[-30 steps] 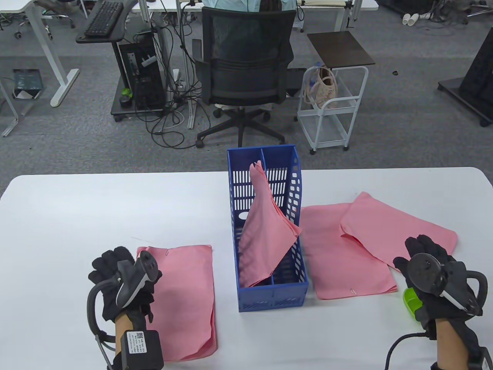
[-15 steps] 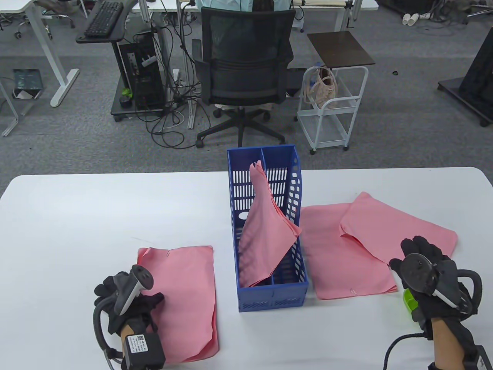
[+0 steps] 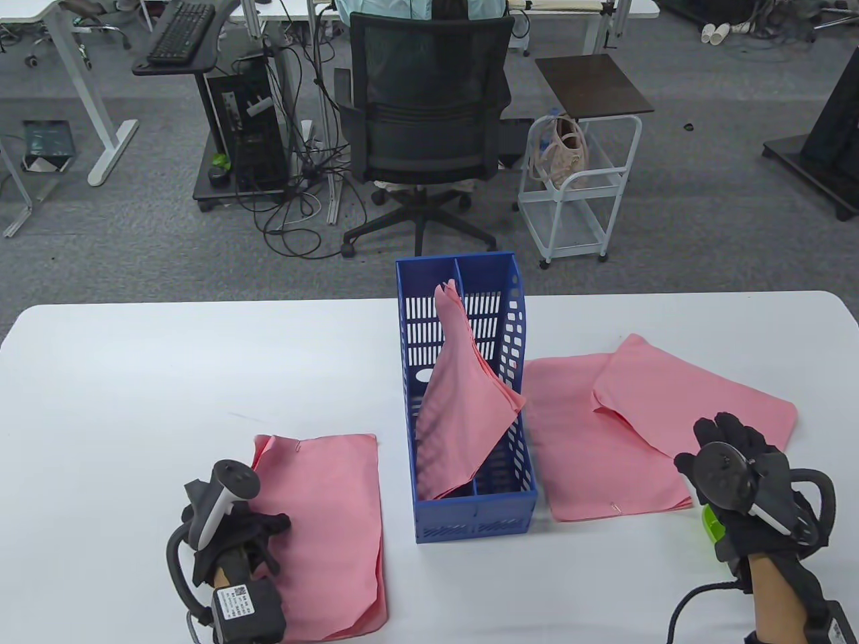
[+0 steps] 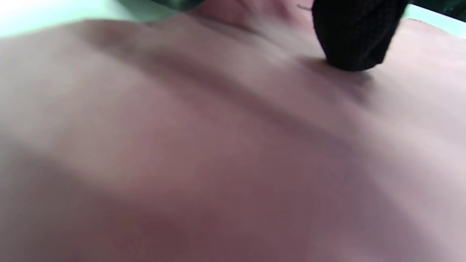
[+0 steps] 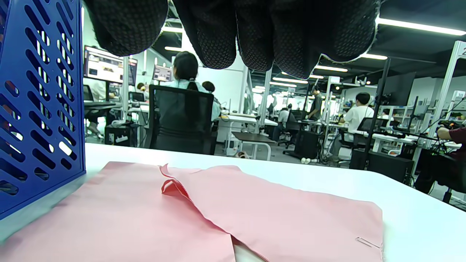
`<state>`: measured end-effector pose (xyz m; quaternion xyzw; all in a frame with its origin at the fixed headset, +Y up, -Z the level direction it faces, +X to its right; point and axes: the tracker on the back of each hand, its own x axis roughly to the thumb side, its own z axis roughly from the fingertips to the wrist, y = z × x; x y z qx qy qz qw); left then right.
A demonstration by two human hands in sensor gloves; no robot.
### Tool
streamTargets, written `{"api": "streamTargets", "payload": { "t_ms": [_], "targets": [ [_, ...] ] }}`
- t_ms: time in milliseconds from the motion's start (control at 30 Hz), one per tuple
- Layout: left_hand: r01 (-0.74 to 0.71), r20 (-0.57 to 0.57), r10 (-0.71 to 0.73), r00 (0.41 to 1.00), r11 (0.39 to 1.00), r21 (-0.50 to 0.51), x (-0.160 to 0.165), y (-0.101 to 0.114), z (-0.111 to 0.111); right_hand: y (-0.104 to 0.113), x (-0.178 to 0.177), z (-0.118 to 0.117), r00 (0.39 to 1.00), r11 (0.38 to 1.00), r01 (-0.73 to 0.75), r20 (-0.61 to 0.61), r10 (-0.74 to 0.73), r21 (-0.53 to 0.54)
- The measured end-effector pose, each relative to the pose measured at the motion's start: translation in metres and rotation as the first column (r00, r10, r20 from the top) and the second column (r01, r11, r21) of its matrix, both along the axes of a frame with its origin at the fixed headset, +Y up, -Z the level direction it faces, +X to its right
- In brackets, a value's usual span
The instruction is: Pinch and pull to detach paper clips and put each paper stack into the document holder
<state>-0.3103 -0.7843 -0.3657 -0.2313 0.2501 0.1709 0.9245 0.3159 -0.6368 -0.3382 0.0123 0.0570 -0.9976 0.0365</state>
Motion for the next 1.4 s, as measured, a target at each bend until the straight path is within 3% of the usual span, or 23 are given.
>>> {"api": "streamTargets", "payload": {
  "t_ms": [200,367,567,733,1000,1133,1400],
  "targets": [
    [0.04,-0.06,-0.035,0.998,0.996,0.077,0.0,0.003,-0.002,-0.001,-0.001,0.0,1.0,1.0,-0.003,-0.006,0.003,-0.001],
    [-0.023,-0.079,0.038,0.996,0.984,0.177,0.0,0.013,-0.003,-0.002,-0.002,-0.001,1.0,1.0,0.003,-0.011,-0.003,-0.006],
    [-0.134,-0.037,0.153,0.987,0.939,0.316,0.003,0.039,-0.004,-0.003,-0.003,-0.001,1.0,1.0,0.007,-0.018,-0.007,-0.009],
    [-0.125,-0.002,0.142,0.99,0.883,0.452,0.005,0.07,0.002,-0.003,-0.003,-0.001,1.0,1.0,0.001,-0.021,-0.001,-0.005],
    [-0.07,0.022,0.075,0.997,0.725,0.685,0.011,0.134,0.028,-0.002,-0.006,0.0,0.999,1.0,-0.002,-0.034,0.002,0.006],
    [-0.025,0.023,0.011,1.0,0.617,0.787,0.02,0.168,0.048,-0.003,-0.007,0.0,0.999,1.0,-0.003,-0.041,0.004,0.011],
    [-0.007,0.048,-0.079,0.996,0.453,0.891,0.041,0.212,0.087,-0.003,-0.01,0.0,0.998,1.0,0.0,-0.056,0.001,0.022]
  ]
}}
